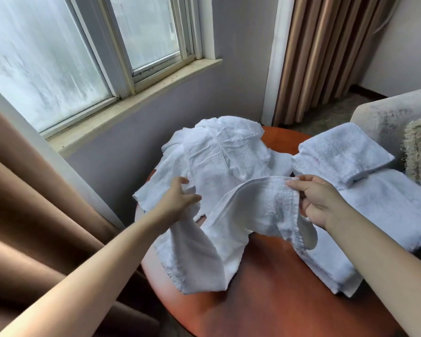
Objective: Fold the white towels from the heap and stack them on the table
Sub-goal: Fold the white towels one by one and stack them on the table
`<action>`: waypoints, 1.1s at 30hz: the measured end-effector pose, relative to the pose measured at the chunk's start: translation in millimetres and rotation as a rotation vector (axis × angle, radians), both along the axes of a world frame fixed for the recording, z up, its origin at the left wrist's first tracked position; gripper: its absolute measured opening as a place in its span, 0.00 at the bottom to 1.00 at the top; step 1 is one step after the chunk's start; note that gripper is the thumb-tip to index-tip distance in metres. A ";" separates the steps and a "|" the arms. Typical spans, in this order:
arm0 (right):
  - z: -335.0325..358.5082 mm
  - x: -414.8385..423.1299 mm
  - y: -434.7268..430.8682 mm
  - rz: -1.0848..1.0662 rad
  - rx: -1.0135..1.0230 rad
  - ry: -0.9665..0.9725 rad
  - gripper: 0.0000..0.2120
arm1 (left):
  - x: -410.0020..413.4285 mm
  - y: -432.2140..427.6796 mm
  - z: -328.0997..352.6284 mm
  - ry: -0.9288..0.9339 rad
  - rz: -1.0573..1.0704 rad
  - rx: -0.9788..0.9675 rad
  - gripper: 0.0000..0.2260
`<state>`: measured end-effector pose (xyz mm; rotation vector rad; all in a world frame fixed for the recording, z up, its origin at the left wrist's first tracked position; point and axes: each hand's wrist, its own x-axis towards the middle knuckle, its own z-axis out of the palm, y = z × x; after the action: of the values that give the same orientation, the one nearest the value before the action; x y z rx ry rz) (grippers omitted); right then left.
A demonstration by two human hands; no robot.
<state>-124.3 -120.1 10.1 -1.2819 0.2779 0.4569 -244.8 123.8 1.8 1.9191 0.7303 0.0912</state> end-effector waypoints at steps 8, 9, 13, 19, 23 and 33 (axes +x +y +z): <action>19.2 19.1 -11.3 -0.148 -0.212 -0.149 0.13 | -5.2 37.2 10.1 -0.233 0.314 0.033 0.18; 23.5 20.2 -8.6 -0.140 -0.257 -0.172 0.13 | -3.6 37.5 11.6 -0.233 0.316 0.020 0.18; 40.1 21.3 5.1 -0.111 -0.361 -0.220 0.10 | 3.3 32.0 23.0 -0.209 0.271 0.013 0.14; 62.8 2.3 42.0 0.028 -0.247 -0.179 0.10 | 17.2 9.8 52.9 -0.203 0.168 -0.034 0.14; 76.7 -16.9 66.8 0.133 -0.137 -0.119 0.11 | 25.7 -16.7 72.1 -0.226 0.035 -0.197 0.15; 84.8 26.1 16.4 -0.060 -0.253 -0.218 0.09 | -1.9 51.1 70.0 -0.276 0.298 -0.084 0.11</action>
<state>-98.2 -103.8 94.8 -1.5528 0.1941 0.2320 -246.7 174.9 71.7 1.6637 0.8120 0.4927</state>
